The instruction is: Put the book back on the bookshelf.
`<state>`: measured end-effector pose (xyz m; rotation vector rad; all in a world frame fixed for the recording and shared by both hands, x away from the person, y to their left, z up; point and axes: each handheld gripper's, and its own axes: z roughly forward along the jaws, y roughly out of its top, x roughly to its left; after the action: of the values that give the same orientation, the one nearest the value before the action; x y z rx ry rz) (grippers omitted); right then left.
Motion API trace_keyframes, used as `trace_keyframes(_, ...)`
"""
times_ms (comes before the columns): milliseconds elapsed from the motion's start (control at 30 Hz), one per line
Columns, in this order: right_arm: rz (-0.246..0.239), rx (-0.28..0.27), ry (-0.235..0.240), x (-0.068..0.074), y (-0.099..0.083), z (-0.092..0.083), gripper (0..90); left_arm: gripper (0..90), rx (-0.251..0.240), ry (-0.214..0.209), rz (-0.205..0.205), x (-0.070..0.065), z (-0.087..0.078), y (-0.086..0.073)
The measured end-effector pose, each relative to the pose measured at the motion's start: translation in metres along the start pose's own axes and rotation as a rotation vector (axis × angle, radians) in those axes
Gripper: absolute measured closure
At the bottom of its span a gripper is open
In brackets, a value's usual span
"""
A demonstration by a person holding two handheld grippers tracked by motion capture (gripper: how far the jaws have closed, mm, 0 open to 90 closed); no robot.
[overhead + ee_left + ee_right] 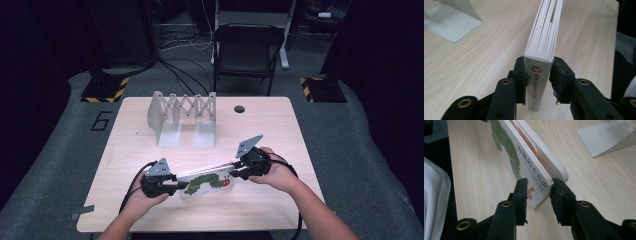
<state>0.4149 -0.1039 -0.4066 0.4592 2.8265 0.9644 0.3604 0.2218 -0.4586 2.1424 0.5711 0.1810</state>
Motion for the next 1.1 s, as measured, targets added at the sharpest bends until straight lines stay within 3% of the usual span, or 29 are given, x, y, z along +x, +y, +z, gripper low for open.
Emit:
trace_keyframes(133, 0.012, 0.005, -0.012, -0.004, -0.003, -0.001, 62.4, 73.5, 0.019, -0.014, 0.071, -0.01, 0.003, 0.003)
trace_keyframes(367, 0.019, 0.049, -0.02, -0.005, -0.008, 0.003, 57.9, 74.4, 0.03, -0.01, 0.09, -0.014, 0.004, 0.005)
trace_keyframes(600, -0.003, 0.037, -0.072, -0.011, -0.011, 0.007, 49.9, 74.5, 0.048, -0.009, 0.122, -0.015, 0.003, 0.006)
trace_keyframes(867, -0.04, 0.038, -0.056, -0.007, -0.004, 0.02, 49.2, 74.3, 0.048, -0.004, 0.116, -0.013, 0.001, 0.005)
trace_keyframes(1100, -0.036, 0.037, -0.049, -0.004, 0.0, 0.027, 53.7, 73.4, 0.044, 0.002, 0.084, -0.011, 0.0, 0.004)
